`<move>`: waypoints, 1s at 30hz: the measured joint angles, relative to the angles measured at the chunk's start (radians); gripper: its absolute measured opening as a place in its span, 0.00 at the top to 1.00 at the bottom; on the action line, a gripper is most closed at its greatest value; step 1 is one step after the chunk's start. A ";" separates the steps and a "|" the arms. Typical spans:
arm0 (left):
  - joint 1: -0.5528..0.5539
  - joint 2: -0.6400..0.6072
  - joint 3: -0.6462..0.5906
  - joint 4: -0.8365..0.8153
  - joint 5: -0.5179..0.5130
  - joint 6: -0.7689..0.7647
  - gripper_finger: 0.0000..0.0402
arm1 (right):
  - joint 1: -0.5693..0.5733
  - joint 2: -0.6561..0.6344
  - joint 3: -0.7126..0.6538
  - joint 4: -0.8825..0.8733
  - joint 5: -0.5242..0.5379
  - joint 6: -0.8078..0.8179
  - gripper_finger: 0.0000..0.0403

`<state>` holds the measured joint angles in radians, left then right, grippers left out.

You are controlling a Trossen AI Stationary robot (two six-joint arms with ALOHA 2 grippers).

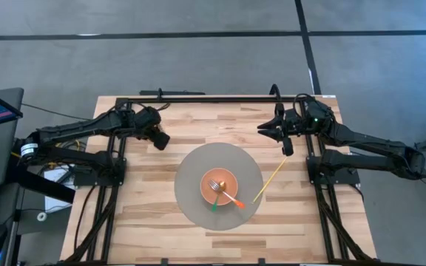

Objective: Pick & Place Utensil
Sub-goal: Put the brown cup on the tablemat to the top left of the pink bowl

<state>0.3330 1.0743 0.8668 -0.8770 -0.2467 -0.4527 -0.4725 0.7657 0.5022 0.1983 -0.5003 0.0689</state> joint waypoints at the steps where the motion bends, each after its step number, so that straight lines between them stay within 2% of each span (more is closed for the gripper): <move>1: -0.013 0.000 0.008 0.035 0.016 0.002 0.96 | 0.000 0.000 0.000 0.003 0.000 0.000 0.82; 6: -0.105 0.001 0.052 0.279 0.133 0.003 0.97 | 0.000 0.000 0.000 0.026 0.000 0.000 0.82; 9: -0.160 0.021 0.084 0.328 0.235 0.000 0.96 | -0.001 0.000 0.000 0.027 0.000 -0.001 0.82; 16: -0.251 0.147 0.124 0.325 0.212 0.018 0.96 | -0.002 0.000 0.000 0.029 0.000 -0.076 0.82; 25: -0.247 0.357 0.289 0.335 0.167 0.214 0.96 | -0.002 0.000 0.000 0.064 0.001 -0.079 0.82; 30: -0.260 0.469 0.347 0.243 0.192 0.259 0.96 | -0.002 0.000 0.000 0.072 0.001 -0.079 0.82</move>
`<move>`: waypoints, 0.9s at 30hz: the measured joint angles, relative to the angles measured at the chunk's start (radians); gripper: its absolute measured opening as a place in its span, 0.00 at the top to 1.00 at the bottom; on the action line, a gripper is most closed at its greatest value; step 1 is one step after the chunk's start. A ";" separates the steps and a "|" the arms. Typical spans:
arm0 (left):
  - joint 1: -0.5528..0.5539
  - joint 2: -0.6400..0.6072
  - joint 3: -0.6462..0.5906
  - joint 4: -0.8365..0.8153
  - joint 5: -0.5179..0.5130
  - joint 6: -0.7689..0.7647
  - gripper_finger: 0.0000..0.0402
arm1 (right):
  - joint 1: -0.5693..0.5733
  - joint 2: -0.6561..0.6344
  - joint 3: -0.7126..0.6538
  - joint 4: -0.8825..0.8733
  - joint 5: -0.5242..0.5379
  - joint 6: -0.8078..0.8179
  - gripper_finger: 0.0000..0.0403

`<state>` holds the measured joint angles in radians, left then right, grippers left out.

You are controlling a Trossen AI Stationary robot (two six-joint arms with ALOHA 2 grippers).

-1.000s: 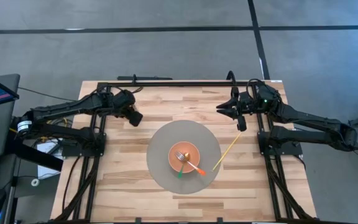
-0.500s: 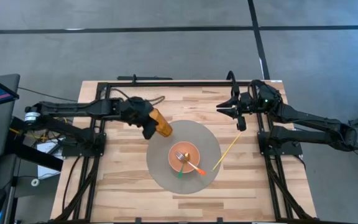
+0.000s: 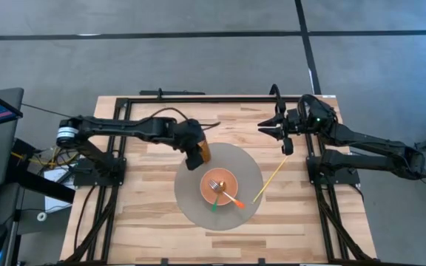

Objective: Pick & Place Utensil
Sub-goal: Put the brown cup on the tablemat to the top left of the pink bowl

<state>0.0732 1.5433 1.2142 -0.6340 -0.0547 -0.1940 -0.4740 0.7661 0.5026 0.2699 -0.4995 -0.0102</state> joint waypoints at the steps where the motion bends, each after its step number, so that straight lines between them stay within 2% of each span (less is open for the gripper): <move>1: 0.000 0.012 0.001 -0.002 0.019 -0.002 0.96 | 0.000 0.003 0.000 0.001 0.000 0.000 0.82; 4: -0.001 0.028 0.004 0.007 0.045 -0.016 0.95 | 0.000 0.015 0.000 0.001 0.009 -0.015 0.82; 8: 0.000 0.032 0.005 0.012 0.032 -0.019 0.93 | 0.011 0.046 0.000 0.003 0.059 -0.060 0.82; 14: 0.003 0.036 0.002 0.012 0.022 0.006 0.90 | 0.044 0.103 0.001 0.011 0.068 -0.083 0.79; 27: -0.010 0.035 0.002 0.076 0.026 0.112 0.77 | 0.142 0.131 0.026 0.003 0.190 -0.096 0.58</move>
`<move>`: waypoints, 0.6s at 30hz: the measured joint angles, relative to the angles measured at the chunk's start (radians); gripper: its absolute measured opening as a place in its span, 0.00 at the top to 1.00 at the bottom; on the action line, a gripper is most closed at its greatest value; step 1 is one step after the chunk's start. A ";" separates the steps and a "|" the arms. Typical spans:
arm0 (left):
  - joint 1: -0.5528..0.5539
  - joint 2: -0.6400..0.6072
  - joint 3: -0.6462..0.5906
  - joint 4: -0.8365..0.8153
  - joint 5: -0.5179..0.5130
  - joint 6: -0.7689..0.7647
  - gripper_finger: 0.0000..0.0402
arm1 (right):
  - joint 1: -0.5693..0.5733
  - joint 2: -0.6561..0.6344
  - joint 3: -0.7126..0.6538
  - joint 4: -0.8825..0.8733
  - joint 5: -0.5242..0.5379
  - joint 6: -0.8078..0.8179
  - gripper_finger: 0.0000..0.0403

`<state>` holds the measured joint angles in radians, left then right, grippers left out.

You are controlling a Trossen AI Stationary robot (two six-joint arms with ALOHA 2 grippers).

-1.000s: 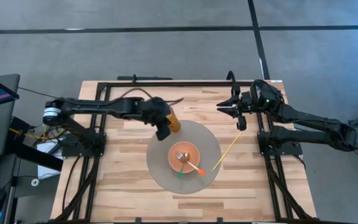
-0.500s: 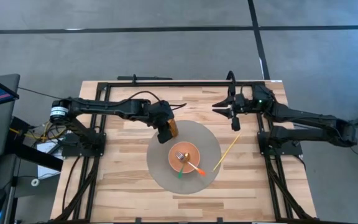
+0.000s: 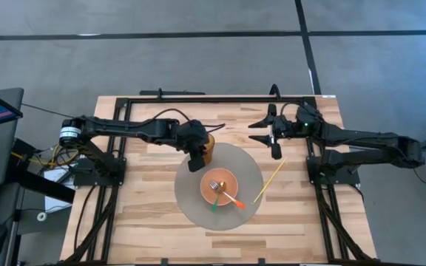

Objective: Pick & Place Utensil
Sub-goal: Put the brown cup on the tablemat to the top left of the pink bowl

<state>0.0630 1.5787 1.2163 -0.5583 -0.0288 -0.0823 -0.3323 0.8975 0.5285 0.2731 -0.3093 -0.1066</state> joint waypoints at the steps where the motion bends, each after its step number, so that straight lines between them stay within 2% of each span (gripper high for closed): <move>1: -0.005 0.000 0.000 0.001 0.000 0.004 0.76 | 0.006 -0.002 0.000 -0.001 0.001 0.000 0.57; 8: -0.062 0.000 0.000 0.005 0.000 0.008 0.68 | 0.085 -0.001 0.000 -0.076 0.050 0.007 0.55; 13: -0.089 -0.024 0.000 0.029 -0.019 0.008 0.65 | 0.146 -0.001 0.000 -0.207 0.075 0.029 0.57; 18: -0.103 -0.101 0.000 0.076 -0.042 0.008 0.63 | 0.237 -0.001 0.000 -0.385 0.069 0.113 0.58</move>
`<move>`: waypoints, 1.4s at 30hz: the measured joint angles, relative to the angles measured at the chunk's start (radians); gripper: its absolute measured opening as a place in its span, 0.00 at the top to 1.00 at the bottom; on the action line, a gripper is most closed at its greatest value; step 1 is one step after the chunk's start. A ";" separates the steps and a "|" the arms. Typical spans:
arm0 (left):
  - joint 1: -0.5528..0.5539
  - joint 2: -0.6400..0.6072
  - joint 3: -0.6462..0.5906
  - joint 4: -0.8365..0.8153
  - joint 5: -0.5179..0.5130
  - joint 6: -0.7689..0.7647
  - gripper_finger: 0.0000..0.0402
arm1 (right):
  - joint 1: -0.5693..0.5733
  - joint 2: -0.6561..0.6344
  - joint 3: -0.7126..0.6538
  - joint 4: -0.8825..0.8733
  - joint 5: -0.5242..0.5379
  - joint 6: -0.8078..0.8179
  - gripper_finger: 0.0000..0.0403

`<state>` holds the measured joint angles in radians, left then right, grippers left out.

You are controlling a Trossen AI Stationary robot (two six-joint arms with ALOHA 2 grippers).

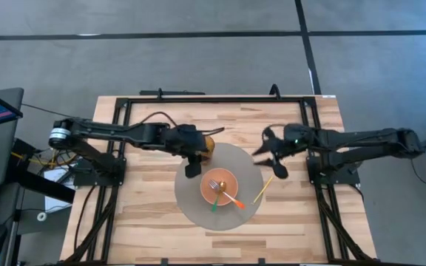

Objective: Pick & Place Utensil
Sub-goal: Put the brown cup on the tablemat to the top left of the pink bowl, then put the yellow straw into the yellow cup

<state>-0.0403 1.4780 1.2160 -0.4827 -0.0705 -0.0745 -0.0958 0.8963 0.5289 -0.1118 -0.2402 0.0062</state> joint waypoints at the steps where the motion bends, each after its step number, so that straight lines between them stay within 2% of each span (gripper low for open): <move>1: -0.002 -0.020 0.000 0.009 0.000 0.000 0.63 | 0.027 0.000 0.000 -0.041 -0.013 0.003 0.57; 4: -0.007 -0.078 0.000 0.040 0.000 0.000 0.64 | 0.123 0.011 0.000 -0.153 -0.046 0.025 0.58; 9: -0.012 -0.162 0.000 0.056 0.000 0.000 0.64 | 0.309 0.061 0.000 -0.257 -0.037 0.137 0.59; 13: -0.012 -0.193 0.000 0.087 0.000 -0.005 0.64 | 0.432 0.137 0.000 -0.268 0.092 0.130 0.61; 16: -0.012 -0.196 0.000 0.104 0.000 -0.009 0.64 | 0.485 0.210 -0.001 -0.258 0.218 0.056 0.61; 20: -0.011 -0.193 0.000 0.106 -0.004 -0.008 0.64 | 0.507 0.317 -0.001 -0.215 0.292 0.039 0.61; 32: -0.011 -0.189 -0.002 0.110 -0.004 -0.012 0.64 | 0.471 0.533 0.004 -0.182 0.324 0.038 0.66; 36: -0.011 -0.189 -0.002 0.110 -0.004 -0.012 0.64 | 0.470 0.554 0.007 -0.187 0.322 0.037 0.73; 42: -0.010 -0.189 -0.002 0.110 -0.004 -0.012 0.64 | 0.490 0.506 -0.001 -0.189 0.324 0.068 0.88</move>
<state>-0.0505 1.2888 1.2144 -0.3725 -0.0746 -0.0860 0.3940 1.4027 0.5278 -0.3005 0.0838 0.0742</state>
